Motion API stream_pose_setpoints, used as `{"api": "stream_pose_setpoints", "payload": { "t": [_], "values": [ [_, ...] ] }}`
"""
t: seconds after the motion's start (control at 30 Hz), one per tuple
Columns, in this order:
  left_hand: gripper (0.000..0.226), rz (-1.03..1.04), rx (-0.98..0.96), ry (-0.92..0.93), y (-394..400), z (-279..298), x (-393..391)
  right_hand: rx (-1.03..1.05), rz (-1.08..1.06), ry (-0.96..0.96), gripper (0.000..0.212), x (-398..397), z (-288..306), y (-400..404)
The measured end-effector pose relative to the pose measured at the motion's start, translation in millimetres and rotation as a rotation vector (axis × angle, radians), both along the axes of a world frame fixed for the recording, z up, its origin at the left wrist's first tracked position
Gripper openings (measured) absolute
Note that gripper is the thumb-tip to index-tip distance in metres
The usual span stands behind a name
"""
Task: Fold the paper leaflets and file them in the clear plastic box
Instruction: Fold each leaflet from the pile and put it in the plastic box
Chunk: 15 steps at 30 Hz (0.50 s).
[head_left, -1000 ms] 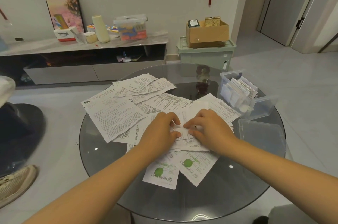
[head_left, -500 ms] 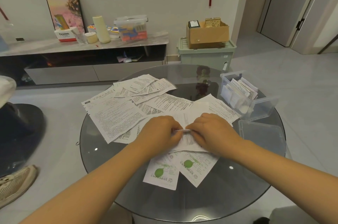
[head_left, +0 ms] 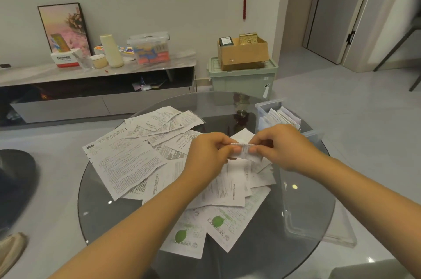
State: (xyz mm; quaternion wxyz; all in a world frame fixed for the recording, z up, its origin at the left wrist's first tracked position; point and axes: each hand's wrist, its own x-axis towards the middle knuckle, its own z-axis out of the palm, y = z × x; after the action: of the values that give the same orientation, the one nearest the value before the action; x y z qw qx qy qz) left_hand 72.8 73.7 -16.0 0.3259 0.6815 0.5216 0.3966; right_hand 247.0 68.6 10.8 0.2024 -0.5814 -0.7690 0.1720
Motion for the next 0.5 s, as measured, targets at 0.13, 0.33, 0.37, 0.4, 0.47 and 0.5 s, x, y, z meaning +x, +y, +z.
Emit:
{"api": "stream_pose_setpoints", "payload": {
  "t": [0.13,0.33,0.37,0.4,0.47,0.5],
  "values": [
    [0.047,-0.028,-0.004,0.033,4.7,-1.4,18.8,0.024,-0.105,0.051,0.009,22.7,14.4,6.8],
    [0.043,-0.031,-0.015,0.247,9.5,-19.8,33.3,0.159,-0.485,0.144,0.014,59.9,13.7,35.7],
    [0.041,-0.028,-0.024,0.268,9.8,-23.1,34.1,0.144,-0.512,0.148,0.015,62.9,11.6,40.6],
    [0.039,-0.027,-0.035,0.293,9.2,-26.0,34.0,0.128,-0.524,0.155,0.014,63.8,10.8,44.5],
    [0.037,-0.028,-0.048,0.334,9.6,-31.4,32.9,0.093,-0.527,0.180,0.012,64.0,10.4,52.9],
    [0.037,-0.029,-0.045,0.346,9.6,-33.9,31.7,0.077,-0.526,0.183,0.012,62.9,10.5,56.3]
  ]
}}
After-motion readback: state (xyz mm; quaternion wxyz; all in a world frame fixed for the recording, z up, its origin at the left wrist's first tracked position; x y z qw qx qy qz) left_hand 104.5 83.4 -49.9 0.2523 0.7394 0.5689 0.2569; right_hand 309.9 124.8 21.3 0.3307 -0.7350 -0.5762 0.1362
